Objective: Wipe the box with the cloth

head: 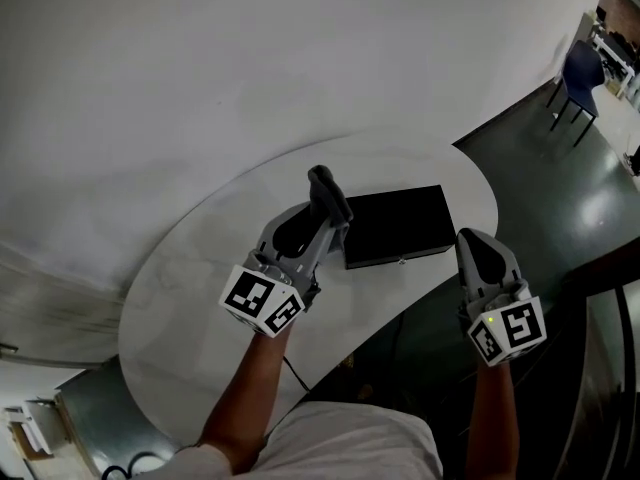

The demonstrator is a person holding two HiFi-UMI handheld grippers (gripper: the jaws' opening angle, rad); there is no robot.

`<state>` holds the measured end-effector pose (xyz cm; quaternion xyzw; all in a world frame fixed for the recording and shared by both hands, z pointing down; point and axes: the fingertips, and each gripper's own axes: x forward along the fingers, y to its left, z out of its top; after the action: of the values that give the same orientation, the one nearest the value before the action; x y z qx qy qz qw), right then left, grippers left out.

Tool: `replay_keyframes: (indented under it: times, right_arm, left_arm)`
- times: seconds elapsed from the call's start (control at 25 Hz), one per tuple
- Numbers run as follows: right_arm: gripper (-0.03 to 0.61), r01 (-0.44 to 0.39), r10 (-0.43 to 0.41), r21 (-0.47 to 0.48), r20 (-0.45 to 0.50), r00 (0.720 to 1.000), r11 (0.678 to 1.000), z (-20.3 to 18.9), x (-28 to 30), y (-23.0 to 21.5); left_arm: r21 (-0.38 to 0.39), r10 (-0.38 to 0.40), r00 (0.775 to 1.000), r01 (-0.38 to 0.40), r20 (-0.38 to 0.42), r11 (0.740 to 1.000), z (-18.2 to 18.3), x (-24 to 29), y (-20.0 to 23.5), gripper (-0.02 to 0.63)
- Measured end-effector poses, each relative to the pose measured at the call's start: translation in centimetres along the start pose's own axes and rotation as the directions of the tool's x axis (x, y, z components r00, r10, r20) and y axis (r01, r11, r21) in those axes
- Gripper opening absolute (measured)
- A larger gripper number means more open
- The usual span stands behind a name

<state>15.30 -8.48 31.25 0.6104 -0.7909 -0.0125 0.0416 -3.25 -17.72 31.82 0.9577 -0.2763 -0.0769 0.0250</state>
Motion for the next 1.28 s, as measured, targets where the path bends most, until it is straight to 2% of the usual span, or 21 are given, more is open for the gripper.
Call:
replay_keyframes:
  times: [0.36, 0.64, 0.92, 1.04, 1.16, 1.28]
  right_arm:
    - [0.014, 0.023, -0.025, -0.021, -0.120, 0.992, 1.000, -3.9, 3.5, -2.4]
    - [0.015, 0.022, -0.022, 0.001, -0.219, 0.976, 1.000, -7.9, 5.3, -5.5]
    - [0.018, 0.017, 0.008, 0.075, -0.326, 0.945, 0.997, -11.6, 6.2, -7.7]
    - [0.078, 0.007, 0.038, 0.121, -0.370, 0.928, 0.993, -13.1, 6.4, -8.0]
    - [0.103, 0.005, 0.067, 0.169, -0.420, 0.905, 0.986, -14.7, 6.7, -8.1]
    - [0.119, 0.016, 0.102, 0.243, -0.465, 0.879, 0.970, -16.3, 6.9, -8.1]
  left_arm:
    - [-0.060, 0.023, 0.994, -0.030, -0.110, 0.998, -5.4, 0.9, 4.1, 0.106]
    - [-0.094, 0.084, 0.976, -0.104, -0.199, 0.990, -8.7, 1.7, 6.5, 0.106]
    - [-0.164, 0.091, 0.959, -0.139, -0.267, 0.977, -11.6, 2.4, 7.8, 0.106]
    - [-0.181, 0.085, 0.951, -0.143, -0.297, 0.973, -12.9, 2.6, 8.1, 0.107]
    - [-0.217, 0.083, 0.944, -0.158, -0.320, 0.963, -13.9, 2.6, 8.6, 0.107]
    - [-0.284, 0.061, 0.938, -0.164, -0.341, 0.945, -15.0, 2.6, 9.0, 0.107]
